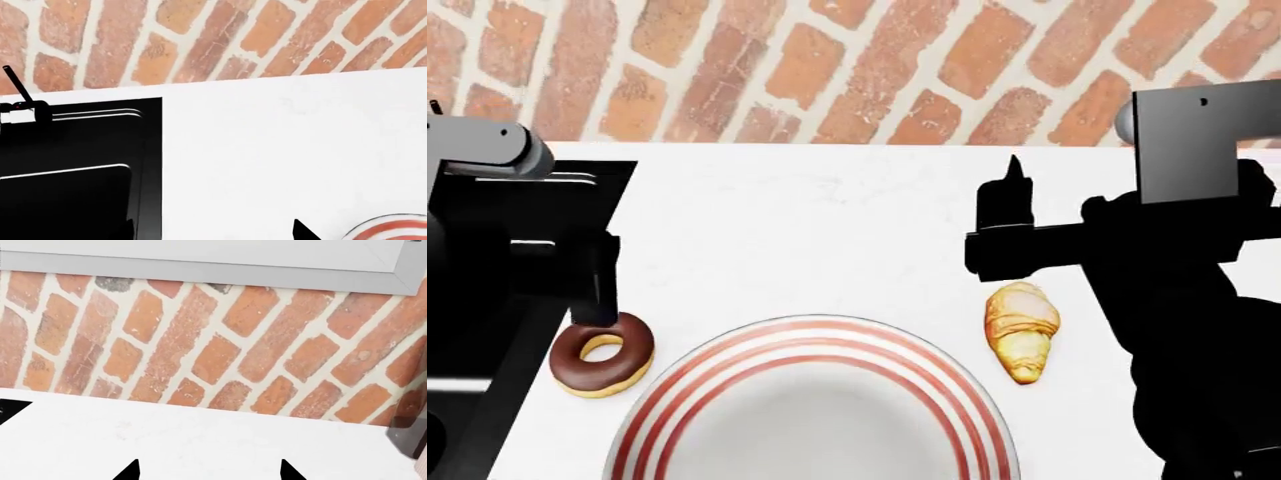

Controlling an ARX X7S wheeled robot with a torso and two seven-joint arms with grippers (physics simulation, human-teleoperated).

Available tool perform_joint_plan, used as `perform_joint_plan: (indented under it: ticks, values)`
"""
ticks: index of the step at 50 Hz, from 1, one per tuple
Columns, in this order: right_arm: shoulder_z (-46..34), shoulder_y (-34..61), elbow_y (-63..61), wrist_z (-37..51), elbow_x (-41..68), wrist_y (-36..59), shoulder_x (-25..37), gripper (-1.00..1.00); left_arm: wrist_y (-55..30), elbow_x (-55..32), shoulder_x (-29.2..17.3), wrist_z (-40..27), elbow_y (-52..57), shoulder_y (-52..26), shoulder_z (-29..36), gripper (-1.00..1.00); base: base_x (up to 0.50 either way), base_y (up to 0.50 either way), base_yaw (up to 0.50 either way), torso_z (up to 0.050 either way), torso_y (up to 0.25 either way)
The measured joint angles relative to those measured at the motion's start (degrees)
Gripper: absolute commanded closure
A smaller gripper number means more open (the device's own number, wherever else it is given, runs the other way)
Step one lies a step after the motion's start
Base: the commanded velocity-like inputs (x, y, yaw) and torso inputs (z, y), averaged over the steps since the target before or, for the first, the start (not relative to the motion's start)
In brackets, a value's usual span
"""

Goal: Place the pastries on the plates.

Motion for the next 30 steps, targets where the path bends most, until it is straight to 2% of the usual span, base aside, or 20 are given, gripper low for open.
perform_joint_plan:
  ticks: [14,30]
  values:
    - [-0.18,-0.54,0.43,-0.04,0.34,-0.25,0.03,-1.0,-4.38,-9.0,-3.36,-4.99,0.2,0.41,-0.78,-1.0,0.0,0.0,0.0,0.0,0.0]
    - [-0.25,-0.34,0.59,0.14,0.66,-0.2,0.22,-1.0,-2.11,-12.6,-7.23,-6.75,-1.93,0.76,2.09,-1.0,0.0,0.0,0.0,0.0,0.0]
